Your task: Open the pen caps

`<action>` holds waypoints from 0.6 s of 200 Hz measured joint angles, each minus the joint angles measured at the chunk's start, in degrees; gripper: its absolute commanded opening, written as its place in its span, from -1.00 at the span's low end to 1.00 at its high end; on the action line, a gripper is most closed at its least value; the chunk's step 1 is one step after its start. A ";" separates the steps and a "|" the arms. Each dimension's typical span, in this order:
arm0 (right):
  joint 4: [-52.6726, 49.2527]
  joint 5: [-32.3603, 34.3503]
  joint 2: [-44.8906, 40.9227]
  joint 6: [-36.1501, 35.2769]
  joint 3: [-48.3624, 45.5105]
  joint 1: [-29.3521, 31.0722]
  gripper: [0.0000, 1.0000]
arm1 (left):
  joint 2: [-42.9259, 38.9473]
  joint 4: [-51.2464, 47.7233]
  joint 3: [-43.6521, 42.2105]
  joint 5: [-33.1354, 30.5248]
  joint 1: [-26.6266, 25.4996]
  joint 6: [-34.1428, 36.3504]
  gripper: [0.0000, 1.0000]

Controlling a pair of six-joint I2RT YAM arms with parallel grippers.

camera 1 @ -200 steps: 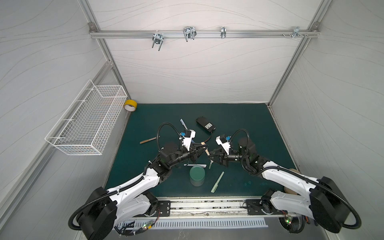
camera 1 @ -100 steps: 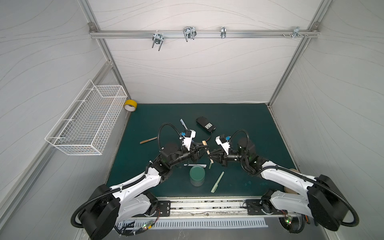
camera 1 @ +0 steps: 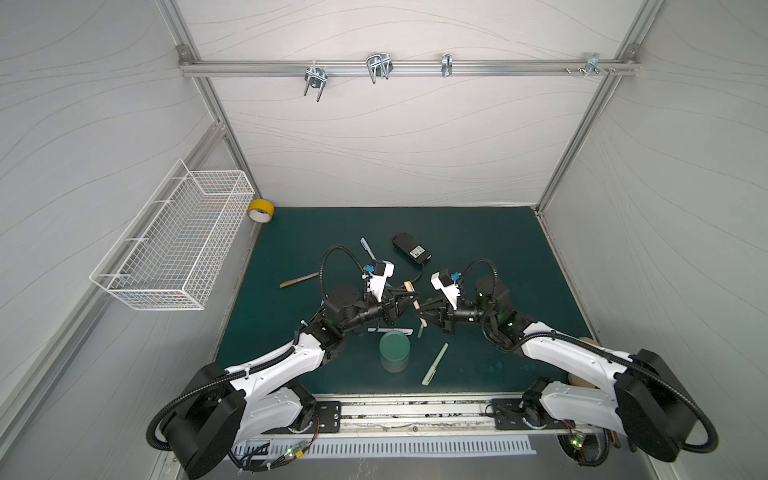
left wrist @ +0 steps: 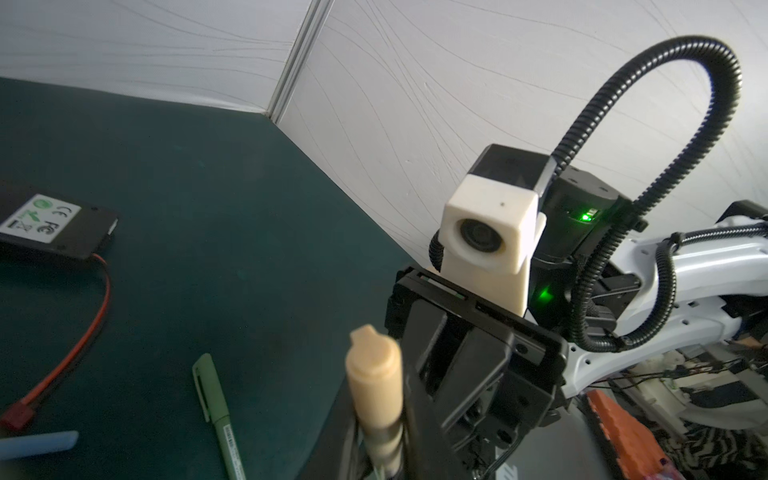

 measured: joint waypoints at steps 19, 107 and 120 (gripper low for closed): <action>0.00 0.13 0.00 -0.26 0.00 0.00 -1.00 | 0.00 -0.07 0.00 0.13 0.00 -0.20 -0.92; -4.92 13.64 -0.02 -5.03 2.05 5.75 -1.00 | -2.69 -5.57 -0.50 -5.53 1.18 -3.08 -1.00; -5.25 16.98 -0.07 -6.10 2.58 7.45 -1.00 | -4.04 -5.64 -1.38 -5.33 2.23 -4.26 -1.00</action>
